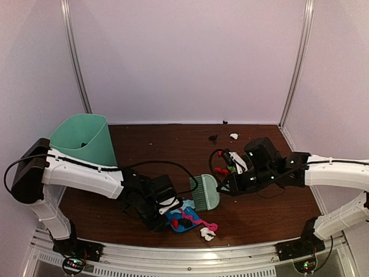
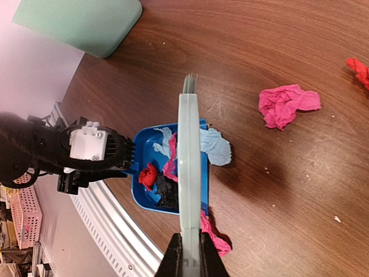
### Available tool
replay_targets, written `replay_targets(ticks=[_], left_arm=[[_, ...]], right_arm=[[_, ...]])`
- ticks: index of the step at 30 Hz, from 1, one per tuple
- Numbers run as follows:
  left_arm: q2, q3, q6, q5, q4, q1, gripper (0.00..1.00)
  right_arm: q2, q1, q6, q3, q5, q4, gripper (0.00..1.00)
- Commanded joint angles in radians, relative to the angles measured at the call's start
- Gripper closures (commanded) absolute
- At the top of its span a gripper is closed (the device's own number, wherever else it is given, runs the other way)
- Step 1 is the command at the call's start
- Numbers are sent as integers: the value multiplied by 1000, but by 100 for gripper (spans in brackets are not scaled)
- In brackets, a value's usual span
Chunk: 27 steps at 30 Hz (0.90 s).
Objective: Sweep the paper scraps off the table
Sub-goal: Sweep the paper scraps into the dustpan.
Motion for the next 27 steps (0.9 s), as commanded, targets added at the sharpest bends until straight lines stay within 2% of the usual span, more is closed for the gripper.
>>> replay_targets(ticks=[1,14,27], left_arm=[[-36,19,43,-30,-40,-5,100],[-118,-6,142,-14,-178,-26,100],[-73,41,197,9,-229,-84,100]], right_arm=[[-77,-15,6,10,141,-158,100],[-237,-17,45,-52,189,-371,100],[-248,-13,136,-90,66,-476,100]])
